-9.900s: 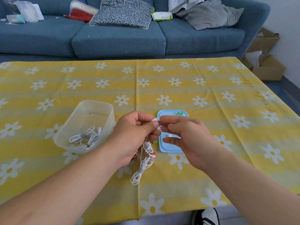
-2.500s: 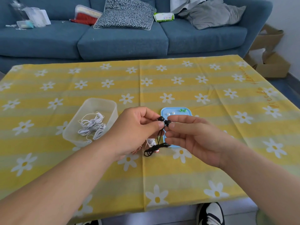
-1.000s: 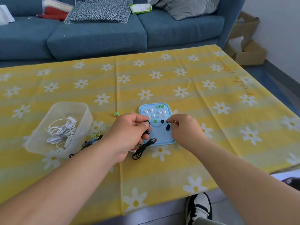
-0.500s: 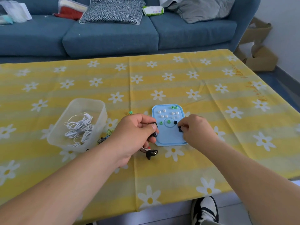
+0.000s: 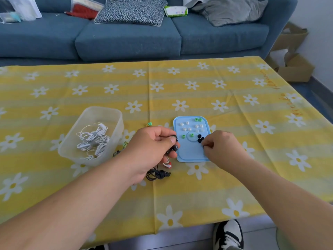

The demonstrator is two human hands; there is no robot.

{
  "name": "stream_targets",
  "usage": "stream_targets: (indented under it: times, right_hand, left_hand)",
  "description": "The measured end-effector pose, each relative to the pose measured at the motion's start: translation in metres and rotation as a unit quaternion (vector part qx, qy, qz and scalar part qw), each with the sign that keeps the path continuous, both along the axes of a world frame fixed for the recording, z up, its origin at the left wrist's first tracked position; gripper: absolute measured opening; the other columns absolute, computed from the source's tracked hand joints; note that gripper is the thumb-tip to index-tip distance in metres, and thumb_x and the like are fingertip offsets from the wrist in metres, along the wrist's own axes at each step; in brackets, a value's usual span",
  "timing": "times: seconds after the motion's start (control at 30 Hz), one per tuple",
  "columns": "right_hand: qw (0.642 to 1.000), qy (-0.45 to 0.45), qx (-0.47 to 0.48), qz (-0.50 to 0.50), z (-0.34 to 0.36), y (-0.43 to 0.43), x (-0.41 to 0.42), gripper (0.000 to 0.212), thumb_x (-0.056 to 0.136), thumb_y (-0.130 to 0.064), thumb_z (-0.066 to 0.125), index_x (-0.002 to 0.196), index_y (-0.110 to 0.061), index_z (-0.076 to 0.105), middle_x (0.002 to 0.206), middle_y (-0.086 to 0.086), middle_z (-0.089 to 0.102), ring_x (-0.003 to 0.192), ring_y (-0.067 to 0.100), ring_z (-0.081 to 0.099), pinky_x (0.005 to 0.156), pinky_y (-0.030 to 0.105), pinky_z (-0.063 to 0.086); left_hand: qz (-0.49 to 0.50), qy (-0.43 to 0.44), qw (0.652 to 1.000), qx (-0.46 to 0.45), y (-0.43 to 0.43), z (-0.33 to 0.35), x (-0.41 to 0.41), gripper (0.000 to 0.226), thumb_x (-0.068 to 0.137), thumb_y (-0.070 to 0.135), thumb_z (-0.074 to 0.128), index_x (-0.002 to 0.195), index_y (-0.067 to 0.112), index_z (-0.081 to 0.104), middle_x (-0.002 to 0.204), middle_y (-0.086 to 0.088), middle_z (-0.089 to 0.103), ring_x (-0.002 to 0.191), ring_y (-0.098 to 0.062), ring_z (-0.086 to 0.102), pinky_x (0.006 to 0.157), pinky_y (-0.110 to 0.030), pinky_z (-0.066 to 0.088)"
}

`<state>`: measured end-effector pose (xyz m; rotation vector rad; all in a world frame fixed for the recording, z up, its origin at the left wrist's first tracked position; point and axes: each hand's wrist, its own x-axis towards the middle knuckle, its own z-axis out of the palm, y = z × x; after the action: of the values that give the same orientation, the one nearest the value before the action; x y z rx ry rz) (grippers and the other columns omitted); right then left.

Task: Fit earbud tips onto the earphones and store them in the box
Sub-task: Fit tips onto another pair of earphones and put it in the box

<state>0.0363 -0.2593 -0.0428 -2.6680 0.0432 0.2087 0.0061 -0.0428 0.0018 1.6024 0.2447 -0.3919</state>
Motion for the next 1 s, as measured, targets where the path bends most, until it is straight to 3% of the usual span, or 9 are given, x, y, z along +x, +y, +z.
stream_targets:
  times: [0.07, 0.13, 0.23, 0.33, 0.53, 0.67, 0.77, 0.87, 1.0]
  right_hand:
    - [0.998, -0.004, 0.056, -0.028, 0.008, 0.003, -0.002, 0.02, 0.088, -0.007, 0.06, 0.086, -0.02, 0.075, 0.085, -0.006, 0.07, 0.074, 0.016, 0.067, 0.057, 0.018, 0.047]
    - [0.981, 0.008, 0.18, -0.077, 0.021, 0.01, -0.004, 0.015, 0.088, -0.009, 0.066, 0.088, -0.02, 0.075, 0.081, -0.007, 0.074, 0.07, 0.013, 0.071, 0.06, 0.018, 0.053]
    - [0.9, 0.062, 0.414, -0.123, 0.046, 0.027, -0.009, 0.013, 0.086, -0.001, 0.073, 0.095, -0.01, 0.077, 0.083, 0.007, 0.079, 0.072, 0.022, 0.077, 0.073, 0.028, 0.063]
    - [0.838, 0.108, 0.524, -0.103, 0.06, 0.043, -0.014, 0.018, 0.085, 0.004, 0.074, 0.103, 0.002, 0.075, 0.092, 0.019, 0.077, 0.081, 0.028, 0.078, 0.074, 0.029, 0.062]
    - [0.81, 0.138, 0.563, -0.093, 0.063, 0.053, -0.014, 0.02, 0.085, 0.004, 0.075, 0.104, 0.007, 0.072, 0.099, 0.032, 0.074, 0.083, 0.04, 0.073, 0.085, 0.043, 0.061]
    - [0.791, 0.151, 0.583, -0.105, 0.065, 0.056, -0.014, 0.019, 0.081, 0.007, 0.075, 0.099, 0.005, 0.072, 0.085, 0.02, 0.076, 0.076, 0.027, 0.076, 0.066, 0.028, 0.061]
    - [0.787, 0.157, 0.589, -0.095, 0.065, 0.058, -0.014, 0.014, 0.079, 0.008, 0.076, 0.092, 0.002, 0.072, 0.078, 0.015, 0.075, 0.07, 0.022, 0.074, 0.062, 0.026, 0.059]
    - [0.785, 0.165, 0.592, -0.077, 0.064, 0.061, -0.015, 0.009, 0.08, 0.007, 0.075, 0.086, 0.0, 0.074, 0.078, 0.015, 0.075, 0.068, 0.02, 0.073, 0.062, 0.026, 0.059]
    - [0.777, 0.172, 0.601, -0.069, 0.062, 0.064, -0.015, 0.014, 0.081, 0.007, 0.074, 0.095, 0.006, 0.072, 0.079, 0.015, 0.073, 0.068, 0.02, 0.072, 0.062, 0.026, 0.059]
  left_hand:
    - [-0.001, -0.001, 1.0, -0.002, 0.0, 0.001, -0.001, 0.015, 0.101, 0.007, 0.062, 0.111, 0.012, 0.071, 0.094, -0.008, 0.08, 0.069, -0.017, 0.069, 0.048, -0.021, 0.049]
    - [0.001, -0.002, 1.0, -0.01, -0.001, 0.003, -0.002, 0.014, 0.101, 0.008, 0.062, 0.11, 0.012, 0.071, 0.094, -0.007, 0.08, 0.068, -0.015, 0.071, 0.048, -0.021, 0.049]
    - [0.007, -0.014, 1.0, -0.024, -0.001, 0.005, -0.004, 0.012, 0.102, 0.009, 0.061, 0.111, 0.01, 0.069, 0.094, -0.008, 0.08, 0.07, -0.017, 0.074, 0.046, -0.022, 0.048]
    - [0.005, -0.031, 0.999, -0.027, 0.002, 0.007, -0.005, 0.013, 0.104, 0.01, 0.057, 0.112, 0.009, 0.067, 0.091, -0.007, 0.08, 0.072, -0.019, 0.075, 0.047, -0.023, 0.048]
    - [0.008, -0.076, 0.997, 0.0, 0.014, 0.01, -0.005, 0.014, 0.104, 0.014, 0.057, 0.111, 0.017, 0.068, 0.089, -0.012, 0.08, 0.079, -0.049, 0.067, 0.059, -0.031, 0.052]
    - [-0.011, -0.111, 0.994, 0.022, 0.018, 0.015, -0.01, 0.012, 0.104, 0.013, 0.056, 0.111, 0.015, 0.066, 0.09, -0.005, 0.08, 0.072, -0.021, 0.075, 0.055, -0.024, 0.052]
    - [-0.007, -0.127, 0.991, 0.026, 0.021, 0.017, -0.012, 0.011, 0.103, 0.012, 0.058, 0.109, 0.014, 0.067, 0.086, -0.006, 0.079, 0.054, -0.007, 0.066, 0.05, -0.02, 0.05]
    - [0.001, -0.143, 0.989, 0.04, 0.024, 0.016, -0.011, 0.011, 0.102, 0.014, 0.06, 0.108, 0.016, 0.069, 0.082, -0.004, 0.078, 0.05, -0.007, 0.06, 0.052, -0.019, 0.05]
    - [0.008, -0.146, 0.988, 0.041, 0.026, 0.016, -0.012, 0.011, 0.101, 0.012, 0.061, 0.106, 0.017, 0.07, 0.077, 0.0, 0.076, 0.051, -0.011, 0.056, 0.049, -0.022, 0.049]
